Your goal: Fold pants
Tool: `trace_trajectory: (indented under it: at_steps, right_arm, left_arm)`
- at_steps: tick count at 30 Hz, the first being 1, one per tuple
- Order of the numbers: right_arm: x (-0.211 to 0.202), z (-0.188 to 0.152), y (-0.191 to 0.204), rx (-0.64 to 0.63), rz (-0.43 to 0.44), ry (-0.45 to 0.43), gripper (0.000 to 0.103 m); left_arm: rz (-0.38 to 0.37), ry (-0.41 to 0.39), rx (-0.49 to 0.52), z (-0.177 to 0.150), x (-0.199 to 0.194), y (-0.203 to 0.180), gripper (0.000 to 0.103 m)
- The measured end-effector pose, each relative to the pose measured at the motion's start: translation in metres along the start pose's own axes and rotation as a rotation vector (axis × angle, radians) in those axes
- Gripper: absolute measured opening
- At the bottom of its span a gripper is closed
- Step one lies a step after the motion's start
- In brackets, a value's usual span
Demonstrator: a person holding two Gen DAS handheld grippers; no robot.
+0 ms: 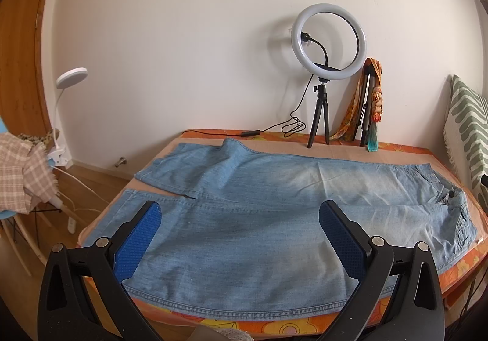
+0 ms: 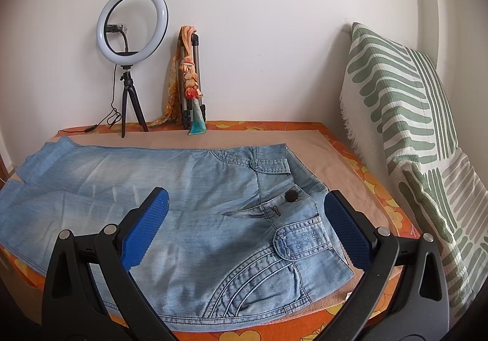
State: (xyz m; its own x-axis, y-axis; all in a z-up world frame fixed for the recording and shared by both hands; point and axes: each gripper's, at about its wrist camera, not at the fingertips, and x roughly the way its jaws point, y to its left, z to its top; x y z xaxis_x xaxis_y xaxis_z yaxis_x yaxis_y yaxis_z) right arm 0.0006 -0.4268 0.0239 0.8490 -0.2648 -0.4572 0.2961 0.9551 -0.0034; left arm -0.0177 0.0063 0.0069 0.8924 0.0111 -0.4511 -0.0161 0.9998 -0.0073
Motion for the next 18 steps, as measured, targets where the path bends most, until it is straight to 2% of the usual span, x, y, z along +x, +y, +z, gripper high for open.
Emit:
trace_trajectory:
  at_steps: [18]
  right_arm:
    - [0.0012,-0.003,0.0006,-0.002,0.001,-0.002,0.103]
  left_arm:
    - [0.001,0.001,-0.001,-0.0003,-0.0003,-0.0004,0.103]
